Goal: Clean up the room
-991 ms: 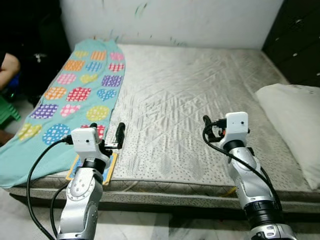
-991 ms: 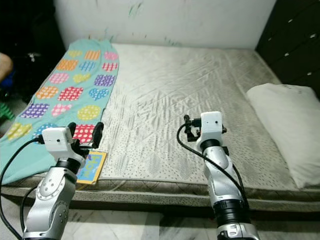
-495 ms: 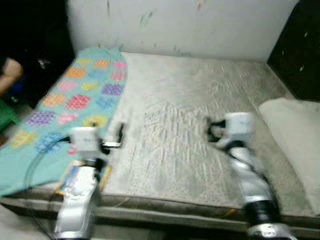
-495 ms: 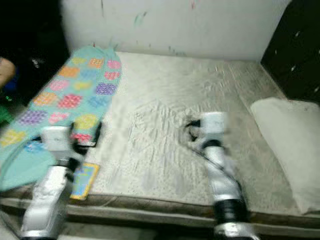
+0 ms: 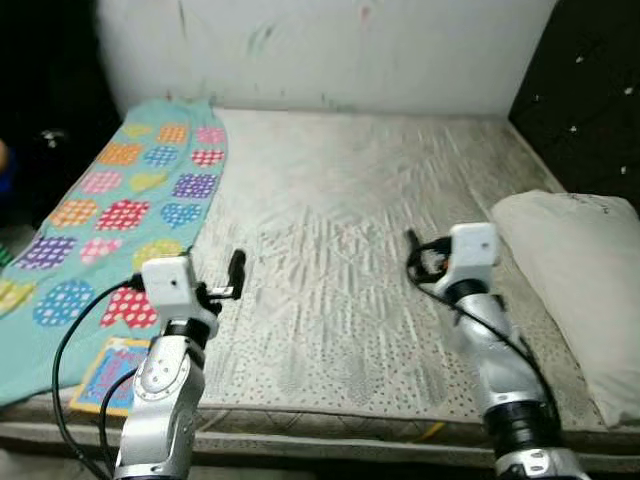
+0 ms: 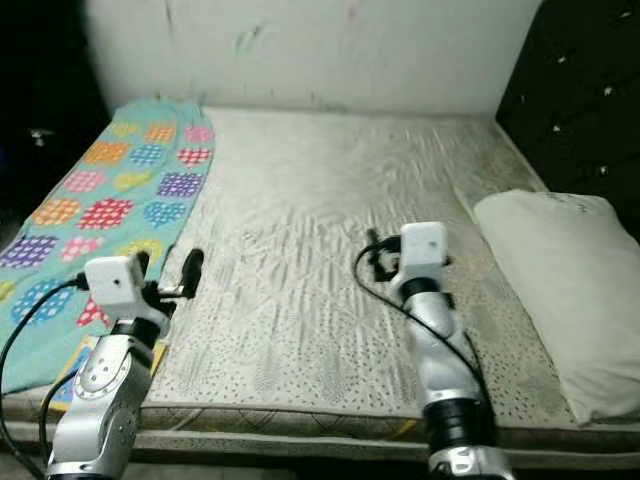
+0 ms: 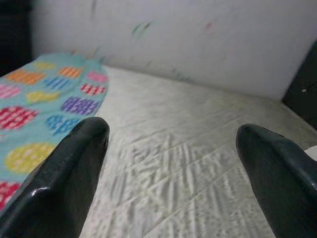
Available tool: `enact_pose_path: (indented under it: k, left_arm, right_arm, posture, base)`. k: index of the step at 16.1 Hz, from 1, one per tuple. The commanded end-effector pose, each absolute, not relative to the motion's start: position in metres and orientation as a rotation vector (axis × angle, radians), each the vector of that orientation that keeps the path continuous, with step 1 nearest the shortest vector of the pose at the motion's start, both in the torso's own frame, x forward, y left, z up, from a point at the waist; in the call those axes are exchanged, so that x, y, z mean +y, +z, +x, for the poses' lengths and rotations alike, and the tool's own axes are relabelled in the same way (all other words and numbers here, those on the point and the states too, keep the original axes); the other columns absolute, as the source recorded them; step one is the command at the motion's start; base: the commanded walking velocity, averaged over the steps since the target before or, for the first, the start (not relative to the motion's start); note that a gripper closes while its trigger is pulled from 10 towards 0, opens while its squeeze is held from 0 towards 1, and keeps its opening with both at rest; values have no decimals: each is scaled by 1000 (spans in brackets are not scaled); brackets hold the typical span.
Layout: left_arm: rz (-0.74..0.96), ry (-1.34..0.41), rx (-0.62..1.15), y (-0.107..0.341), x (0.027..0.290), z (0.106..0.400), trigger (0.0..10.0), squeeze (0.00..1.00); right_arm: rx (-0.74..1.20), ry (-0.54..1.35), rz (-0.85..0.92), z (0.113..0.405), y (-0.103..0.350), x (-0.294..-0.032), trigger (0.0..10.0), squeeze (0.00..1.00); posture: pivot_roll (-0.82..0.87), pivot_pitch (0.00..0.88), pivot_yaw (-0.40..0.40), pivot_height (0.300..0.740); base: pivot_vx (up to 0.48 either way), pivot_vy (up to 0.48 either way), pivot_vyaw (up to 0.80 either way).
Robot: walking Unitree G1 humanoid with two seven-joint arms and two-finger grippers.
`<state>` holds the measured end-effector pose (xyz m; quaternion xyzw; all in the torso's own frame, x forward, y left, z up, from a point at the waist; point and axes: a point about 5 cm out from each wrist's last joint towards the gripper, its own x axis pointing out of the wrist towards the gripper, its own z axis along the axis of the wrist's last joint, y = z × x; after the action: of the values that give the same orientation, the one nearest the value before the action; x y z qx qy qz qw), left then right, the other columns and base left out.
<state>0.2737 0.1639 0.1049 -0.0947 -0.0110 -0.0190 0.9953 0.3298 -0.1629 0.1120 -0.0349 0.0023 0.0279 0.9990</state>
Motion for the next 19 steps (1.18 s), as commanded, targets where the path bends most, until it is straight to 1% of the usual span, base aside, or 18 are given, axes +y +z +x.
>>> enact_pose_path:
  k: [1,4,17,19]
  left_arm:
    - [-190,-37,-13,104,166,274,10000,0]
    - [-186,-69,-27,108,161,276,10000,0]
    - [-190,-57,-36,110,161,277,10000,0]
    - [-171,-69,-60,112,160,275,10000,0]
  right_arm:
    - [-11,58,-65,329,116,-164,10000,0]
    - [-9,61,-57,331,116,-163,10000,0]
    - [1,81,-69,334,116,-158,10000,0]
    - [4,86,-71,334,115,-157,10000,0]
  posture:
    - [-24,0,-15,740]
    - [-24,0,-14,740]
    - [-23,0,-19,740]
    - [-23,0,-20,740]
  base:
    - [0,0,0]
    - [0,461,0]
    - [0,474,0]
    - [0,152,0]
